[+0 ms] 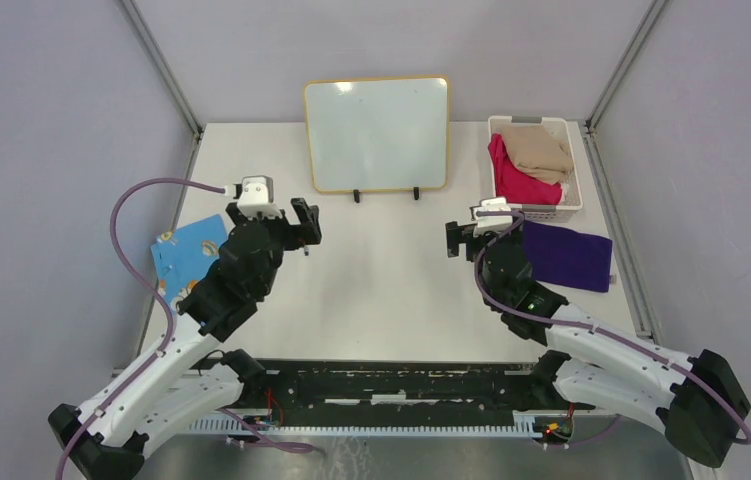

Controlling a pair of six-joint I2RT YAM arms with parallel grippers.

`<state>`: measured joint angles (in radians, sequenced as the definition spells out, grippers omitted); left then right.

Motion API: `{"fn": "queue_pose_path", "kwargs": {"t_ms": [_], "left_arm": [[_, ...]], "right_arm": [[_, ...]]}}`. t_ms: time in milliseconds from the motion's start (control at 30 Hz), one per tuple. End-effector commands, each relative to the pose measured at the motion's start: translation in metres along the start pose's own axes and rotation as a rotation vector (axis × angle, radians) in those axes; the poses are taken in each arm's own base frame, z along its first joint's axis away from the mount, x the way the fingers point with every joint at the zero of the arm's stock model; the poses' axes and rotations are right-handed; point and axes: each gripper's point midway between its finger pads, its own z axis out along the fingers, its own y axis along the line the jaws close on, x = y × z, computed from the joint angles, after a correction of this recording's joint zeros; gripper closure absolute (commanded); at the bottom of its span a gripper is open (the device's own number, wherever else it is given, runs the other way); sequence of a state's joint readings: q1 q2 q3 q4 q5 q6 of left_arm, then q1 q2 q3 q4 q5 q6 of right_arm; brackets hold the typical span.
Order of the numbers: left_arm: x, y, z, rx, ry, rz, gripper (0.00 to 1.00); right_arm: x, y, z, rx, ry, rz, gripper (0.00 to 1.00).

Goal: Write a sentence on the whiteboard
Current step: Move the whiteboard to the center of the board.

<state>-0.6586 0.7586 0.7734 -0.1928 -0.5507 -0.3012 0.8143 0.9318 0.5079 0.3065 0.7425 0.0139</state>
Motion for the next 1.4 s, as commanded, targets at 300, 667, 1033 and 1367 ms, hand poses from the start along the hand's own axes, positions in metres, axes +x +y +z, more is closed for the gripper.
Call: {"fn": "queue_pose_path", "kwargs": {"t_ms": [300,667,1033,1367], "left_arm": [[0.0,0.015,0.008,-0.119,0.009,0.036,0.0],[0.04,0.046,0.035,-0.324,0.248,-0.008,0.0],[0.103,0.073,0.09,-0.346,0.568,-0.216,0.0],[0.15,0.08,0.147,-0.385,0.702,-0.131,0.08]], "right_arm": [[-0.029,0.019,0.008,-0.075,-0.062,0.006,0.02],[-0.023,0.047,0.007,-0.22,0.014,-0.005,0.02],[-0.013,0.061,0.011,-0.23,0.067,0.094,0.07],[0.006,0.051,0.028,-0.128,0.117,0.218,0.09]]}}
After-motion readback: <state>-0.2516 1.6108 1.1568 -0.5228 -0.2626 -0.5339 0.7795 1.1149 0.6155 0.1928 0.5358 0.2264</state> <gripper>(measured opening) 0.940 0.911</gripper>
